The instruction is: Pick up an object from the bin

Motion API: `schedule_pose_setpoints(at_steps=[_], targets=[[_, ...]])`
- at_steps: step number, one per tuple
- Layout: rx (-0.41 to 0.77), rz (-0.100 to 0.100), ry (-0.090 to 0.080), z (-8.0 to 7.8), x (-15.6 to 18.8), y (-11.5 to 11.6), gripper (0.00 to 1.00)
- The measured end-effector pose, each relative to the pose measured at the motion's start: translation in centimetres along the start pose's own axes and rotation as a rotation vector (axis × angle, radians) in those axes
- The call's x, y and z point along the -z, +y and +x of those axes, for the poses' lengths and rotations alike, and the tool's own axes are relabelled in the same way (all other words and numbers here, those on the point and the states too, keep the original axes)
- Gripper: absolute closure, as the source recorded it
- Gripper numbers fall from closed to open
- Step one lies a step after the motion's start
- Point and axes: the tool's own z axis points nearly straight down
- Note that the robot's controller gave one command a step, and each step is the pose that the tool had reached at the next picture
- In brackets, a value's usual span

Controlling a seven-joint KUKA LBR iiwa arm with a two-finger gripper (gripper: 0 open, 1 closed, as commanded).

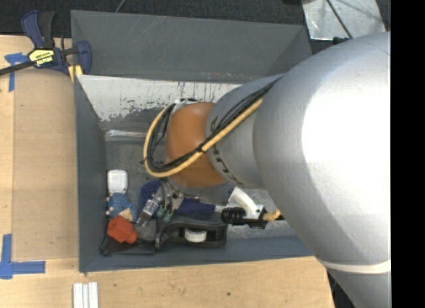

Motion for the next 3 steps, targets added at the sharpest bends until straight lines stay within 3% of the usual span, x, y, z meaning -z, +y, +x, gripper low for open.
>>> schedule_pose_setpoints(at_steps=[1, 2, 3], targets=[[-0.067, -0.004, -0.005, -1.5, 0.1, -1.8, 0.0], [-0.072, -0.008, -0.016, -2.0, 0.3, -1.9, 1.0], [-0.07, 0.008, -0.004, -2.3, 2.2, -1.7, 1.0]])
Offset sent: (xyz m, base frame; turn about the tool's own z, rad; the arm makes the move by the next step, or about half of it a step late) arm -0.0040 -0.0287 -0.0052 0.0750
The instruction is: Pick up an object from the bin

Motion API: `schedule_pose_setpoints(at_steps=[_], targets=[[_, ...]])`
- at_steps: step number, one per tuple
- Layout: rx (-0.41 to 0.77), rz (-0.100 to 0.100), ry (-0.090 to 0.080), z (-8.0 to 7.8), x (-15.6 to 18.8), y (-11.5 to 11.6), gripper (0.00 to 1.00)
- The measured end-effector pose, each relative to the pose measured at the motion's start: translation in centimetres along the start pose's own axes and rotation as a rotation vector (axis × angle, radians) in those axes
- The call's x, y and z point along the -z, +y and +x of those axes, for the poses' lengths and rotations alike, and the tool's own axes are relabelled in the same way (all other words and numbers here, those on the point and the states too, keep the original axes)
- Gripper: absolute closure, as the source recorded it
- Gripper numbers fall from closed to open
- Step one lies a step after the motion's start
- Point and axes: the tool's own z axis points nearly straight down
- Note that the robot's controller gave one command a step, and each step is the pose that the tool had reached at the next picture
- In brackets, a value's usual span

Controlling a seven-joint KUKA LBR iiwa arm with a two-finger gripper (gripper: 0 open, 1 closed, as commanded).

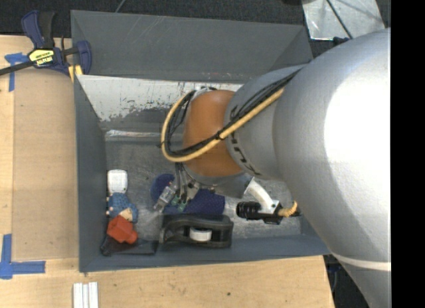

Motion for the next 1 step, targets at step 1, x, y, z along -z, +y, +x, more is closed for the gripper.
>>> schedule_pose_setpoints(at_steps=[1], targets=[[0.002, 0.0, 0.002, -0.27, 6.99, 0.2, 1.0]])
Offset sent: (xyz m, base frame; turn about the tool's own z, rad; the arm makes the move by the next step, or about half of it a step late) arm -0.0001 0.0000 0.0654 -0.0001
